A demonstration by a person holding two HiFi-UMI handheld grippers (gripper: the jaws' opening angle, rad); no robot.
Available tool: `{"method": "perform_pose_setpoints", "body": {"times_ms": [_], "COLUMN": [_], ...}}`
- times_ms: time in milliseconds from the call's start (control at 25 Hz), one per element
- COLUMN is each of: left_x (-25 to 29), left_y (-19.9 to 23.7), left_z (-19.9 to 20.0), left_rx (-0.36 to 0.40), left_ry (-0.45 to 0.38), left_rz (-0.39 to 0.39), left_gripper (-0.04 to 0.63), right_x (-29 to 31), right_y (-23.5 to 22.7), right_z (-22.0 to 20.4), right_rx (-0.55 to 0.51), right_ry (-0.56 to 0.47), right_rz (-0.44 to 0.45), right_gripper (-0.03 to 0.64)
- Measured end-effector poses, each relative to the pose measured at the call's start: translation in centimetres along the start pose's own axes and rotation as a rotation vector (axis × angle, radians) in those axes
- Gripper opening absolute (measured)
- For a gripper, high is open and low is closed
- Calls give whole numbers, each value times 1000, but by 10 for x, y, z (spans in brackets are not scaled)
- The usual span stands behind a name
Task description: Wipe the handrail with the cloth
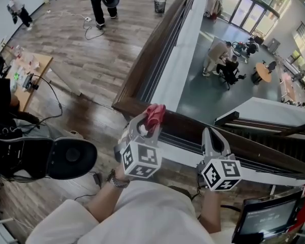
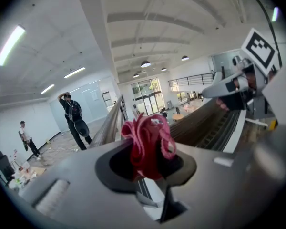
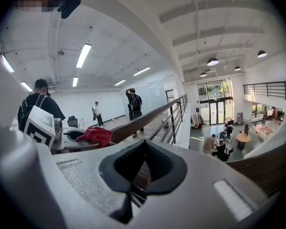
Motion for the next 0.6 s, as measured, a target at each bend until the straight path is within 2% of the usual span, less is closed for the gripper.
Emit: {"method": "perform_pose_setpoints", "body": {"times_ms": [200, 360, 600], "left_x": [-2, -4, -5], "left_y": [-3, 0, 8], "left_z": [9, 2, -9], "left_rx": [-11, -62, -94], "left_ry": [-14, -39, -41], "left_rz": [-41, -80, -12], "left_gripper": [121, 121, 120], "right_x": [-1, -1, 5], "right_y": [-8, -11, -5], "right_z": [0, -10, -18], "right_rx": [17, 37, 15], "right_ry": [44, 55, 57], "right_rz": [-12, -30, -61], "right_gripper": [2, 2, 2]}}
Point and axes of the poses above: the fingertips, and each gripper's own axes: x forward along the fingers, y to its left, z out of its top, the point moved 6 cm from there along -x, backward along the fingers, and after that the axes turned 8 degrees about -z, right-handed, at the moved point
